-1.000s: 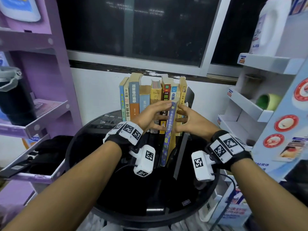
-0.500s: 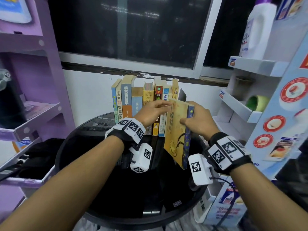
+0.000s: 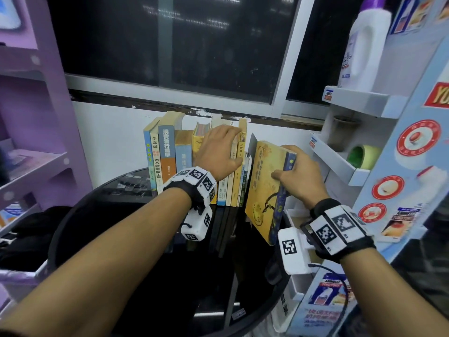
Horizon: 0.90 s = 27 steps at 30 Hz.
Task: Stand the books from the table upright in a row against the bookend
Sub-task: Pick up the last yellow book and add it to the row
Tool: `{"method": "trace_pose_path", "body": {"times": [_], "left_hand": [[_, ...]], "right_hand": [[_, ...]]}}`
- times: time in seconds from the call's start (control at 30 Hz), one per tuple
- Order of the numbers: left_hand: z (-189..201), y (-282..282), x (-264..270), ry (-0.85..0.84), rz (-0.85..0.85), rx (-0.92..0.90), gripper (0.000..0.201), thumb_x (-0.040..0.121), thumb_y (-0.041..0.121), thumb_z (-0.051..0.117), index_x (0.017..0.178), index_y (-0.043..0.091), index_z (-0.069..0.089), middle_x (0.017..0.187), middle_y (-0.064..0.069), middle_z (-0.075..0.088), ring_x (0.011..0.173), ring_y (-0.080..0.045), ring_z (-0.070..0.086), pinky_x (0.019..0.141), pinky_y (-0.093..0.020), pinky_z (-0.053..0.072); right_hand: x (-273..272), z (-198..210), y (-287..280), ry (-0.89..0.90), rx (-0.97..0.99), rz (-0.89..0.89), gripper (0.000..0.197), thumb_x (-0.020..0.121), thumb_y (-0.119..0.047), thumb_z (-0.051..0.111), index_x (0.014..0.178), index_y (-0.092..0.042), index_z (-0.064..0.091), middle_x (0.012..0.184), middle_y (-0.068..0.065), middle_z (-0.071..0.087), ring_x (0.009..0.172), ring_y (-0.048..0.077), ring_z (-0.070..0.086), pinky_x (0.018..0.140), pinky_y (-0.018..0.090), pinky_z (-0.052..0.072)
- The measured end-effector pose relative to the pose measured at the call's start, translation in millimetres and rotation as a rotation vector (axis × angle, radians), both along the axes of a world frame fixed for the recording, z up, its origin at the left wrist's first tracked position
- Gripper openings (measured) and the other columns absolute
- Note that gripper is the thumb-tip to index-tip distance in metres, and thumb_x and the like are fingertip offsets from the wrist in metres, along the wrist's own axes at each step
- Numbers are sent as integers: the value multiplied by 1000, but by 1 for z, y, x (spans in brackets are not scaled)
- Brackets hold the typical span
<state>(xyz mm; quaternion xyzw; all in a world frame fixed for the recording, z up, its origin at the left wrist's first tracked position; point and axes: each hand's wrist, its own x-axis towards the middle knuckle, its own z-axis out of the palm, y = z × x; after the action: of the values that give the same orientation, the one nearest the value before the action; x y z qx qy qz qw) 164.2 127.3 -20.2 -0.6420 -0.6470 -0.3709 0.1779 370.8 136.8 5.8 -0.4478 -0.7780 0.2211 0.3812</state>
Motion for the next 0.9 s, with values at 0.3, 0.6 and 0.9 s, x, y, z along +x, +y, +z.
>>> {"method": "trace_pose_path", "body": {"times": [0.3,0.6,0.9], "left_hand": [[0,43,11,299,152,-95,97,71,58,66,148,15,23,151,-4,30,144,-24,19,120,-45,4],[-21,71,11,376,310,-44,107,63,71,61,142,10,26,146,-8,33,138,-26,29,117,-48,3],[-25,67,-6,403,288,39,101,60,68,63,135,5,36,132,-11,45,125,-29,41,115,-45,12]], "right_hand": [[15,10,28,47,61,10,42,79,-6,69,116,-23,59,81,-9,64,73,7,59,69,22,48],[14,14,43,91,56,76,44,79,-7,71,115,-27,58,90,-6,68,79,2,63,61,7,48],[1,25,44,130,73,92,44,79,-5,71,106,-33,53,87,-12,64,85,17,66,75,47,58]]}}
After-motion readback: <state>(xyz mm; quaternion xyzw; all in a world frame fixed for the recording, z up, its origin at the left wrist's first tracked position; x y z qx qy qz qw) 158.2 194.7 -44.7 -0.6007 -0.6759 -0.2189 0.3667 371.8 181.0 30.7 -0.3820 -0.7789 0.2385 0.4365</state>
